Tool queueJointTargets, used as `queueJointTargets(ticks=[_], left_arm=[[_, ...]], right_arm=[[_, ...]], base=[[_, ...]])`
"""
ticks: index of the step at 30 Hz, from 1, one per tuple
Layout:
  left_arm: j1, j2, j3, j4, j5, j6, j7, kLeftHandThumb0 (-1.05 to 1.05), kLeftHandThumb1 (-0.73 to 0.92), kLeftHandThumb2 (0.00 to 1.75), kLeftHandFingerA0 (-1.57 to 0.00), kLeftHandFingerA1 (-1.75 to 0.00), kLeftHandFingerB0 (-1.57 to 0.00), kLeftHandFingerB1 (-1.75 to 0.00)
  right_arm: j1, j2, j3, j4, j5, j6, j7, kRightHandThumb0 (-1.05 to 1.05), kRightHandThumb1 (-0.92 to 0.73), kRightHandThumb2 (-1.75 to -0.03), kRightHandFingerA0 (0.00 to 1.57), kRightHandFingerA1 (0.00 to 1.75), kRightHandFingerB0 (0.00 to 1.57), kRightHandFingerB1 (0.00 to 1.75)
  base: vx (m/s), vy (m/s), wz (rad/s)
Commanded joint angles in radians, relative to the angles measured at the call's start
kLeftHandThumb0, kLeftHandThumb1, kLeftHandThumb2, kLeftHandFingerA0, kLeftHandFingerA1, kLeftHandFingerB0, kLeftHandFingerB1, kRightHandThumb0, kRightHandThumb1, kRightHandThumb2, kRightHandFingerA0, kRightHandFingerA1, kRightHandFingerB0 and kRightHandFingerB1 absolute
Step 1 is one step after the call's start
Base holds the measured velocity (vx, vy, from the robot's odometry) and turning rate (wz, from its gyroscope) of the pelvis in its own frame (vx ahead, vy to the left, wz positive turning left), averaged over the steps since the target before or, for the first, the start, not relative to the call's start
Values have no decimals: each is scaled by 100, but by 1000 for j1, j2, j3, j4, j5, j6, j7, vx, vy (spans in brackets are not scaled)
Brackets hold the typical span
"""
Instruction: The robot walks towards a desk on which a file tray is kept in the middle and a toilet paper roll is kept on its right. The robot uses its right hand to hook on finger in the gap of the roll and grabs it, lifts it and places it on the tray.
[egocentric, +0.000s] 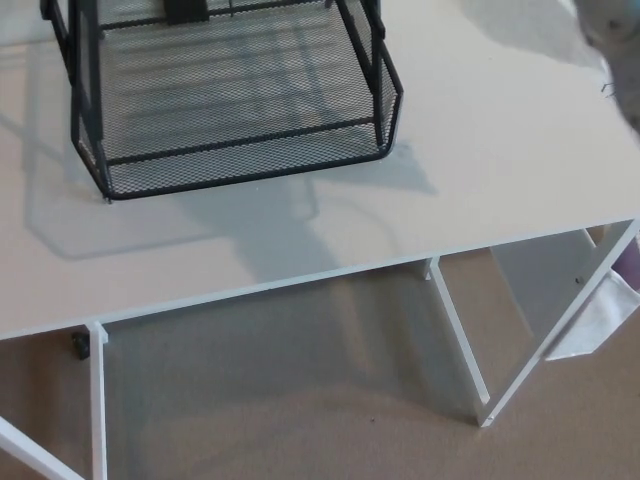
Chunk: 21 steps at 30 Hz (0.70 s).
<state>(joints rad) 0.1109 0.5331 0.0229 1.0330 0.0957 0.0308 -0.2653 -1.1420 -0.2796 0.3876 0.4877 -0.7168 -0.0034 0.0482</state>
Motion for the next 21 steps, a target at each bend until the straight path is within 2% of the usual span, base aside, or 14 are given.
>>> queueJointTargets(ticks=[1, 3, 4, 5, 6, 7, 8, 9, 12, 13, 14, 17, 18, 21], left_arm=[[-23, -5, -9, 47, 19, -23, 33, -58, 77, 69, -42, -44, -37, -39], [-11, -11, -11, 24, 16, -21, 28, -53, 83, 65, -44, -45, -43, -40], [-12, -14, -9, 20, 11, -13, 24, -55, 69, 103, -36, -57, -28, -51], [-14, -15, -5, 16, 5, 0, 15, -55, 69, 103, -36, -57, -28, -51], [3, -18, 1, -2, -3, -16, 7, -51, 85, 65, -43, -43, -43, -40], [3, -18, 2, -1, -2, -15, 9, -52, 71, 101, -35, -55, -28, -50], [-6, -19, 1, 19, 1, -14, 16, -53, 84, 65, -44, -43, -42, -39], [-22, -20, -1, 48, 5, -12, 21, -51, 66, 103, -38, -59, -30, -53], [-25, -32, 32, 45, -31, 6, 15, -46, 62, 102, -42, -62, -30, -54], [-25, -30, 21, 44, -18, 0, 16, -56, 78, 68, -41, -46, -37, -41], [-28, -31, 11, 49, -7, -13, 16, -52, 66, 102, -38, -59, -27, -52], [-28, -31, -2, 59, 8, -40, 19, -51, 65, 103, -39, -59, -28, -52], [-28, -25, -16, 62, 22, -51, 13, -53, 84, 65, -44, -45, -42, -41], [-27, -25, -13, 73, 13, -55, 11, -52, 83, 65, -44, -45, -42, -41]], right_arm=[[-144, 101, 92, 121, 28, 7, 250, -36, -58, -57, 79, 156, 87, 65], [-158, 137, 112, 177, 24, -9, 235, -35, -56, -60, 79, 158, 87, 60], [-164, 144, 116, 194, 25, -14, 238, -36, -57, -59, 77, 161, 86, 58], [-172, 156, 122, 219, 28, -18, 240, -36, -57, -59, 77, 161, 86, 58], [-198, 181, 143, 273, 33, -23, 302, -37, -58, -57, 75, 155, 85, 64], [-206, 187, 149, 286, 34, -18, 316, -36, -55, -56, 79, 133, 94, 54], [-216, 201, 160, 311, 36, -14, 351, -34, -57, -60, 73, 137, 88, 58], [-220, 214, 166, 332, 45, -17, 377, -33, -58, -57, 73, 117, 87, 57], [-211, 221, 171, 339, 51, -25, 381, -37, -55, -59, 79, 115, 88, 60], [-211, 222, 172, 341, 51, -24, 383, -36, -58, -59, 74, 116, 85, 59], [-208, 231, 171, 346, 55, -18, 383, -36, -60, -60, 73, 137, 83, 59], [-203, 248, 166, 364, 63, -14, 383, -35, -60, -60, 73, 138, 83, 59], [-185, 248, 157, 363, 73, -35, 365, -34, -58, -58, 69, 120, 85, 63], [-167, 241, 155, 362, 73, -55, 357, -33, -59, -58, 70, 121, 85, 65]], base=[[0, 0, 0], [0, 0, 0], [0, 0, 0], [0, 0, 0], [0, 0, 0], [0, 0, 0], [0, 0, 0], [0, 0, 0], [0, 0, 0], [0, 0, 0], [0, 0, 0], [0, 0, 0], [0, 0, 0], [0, 0, 0]])
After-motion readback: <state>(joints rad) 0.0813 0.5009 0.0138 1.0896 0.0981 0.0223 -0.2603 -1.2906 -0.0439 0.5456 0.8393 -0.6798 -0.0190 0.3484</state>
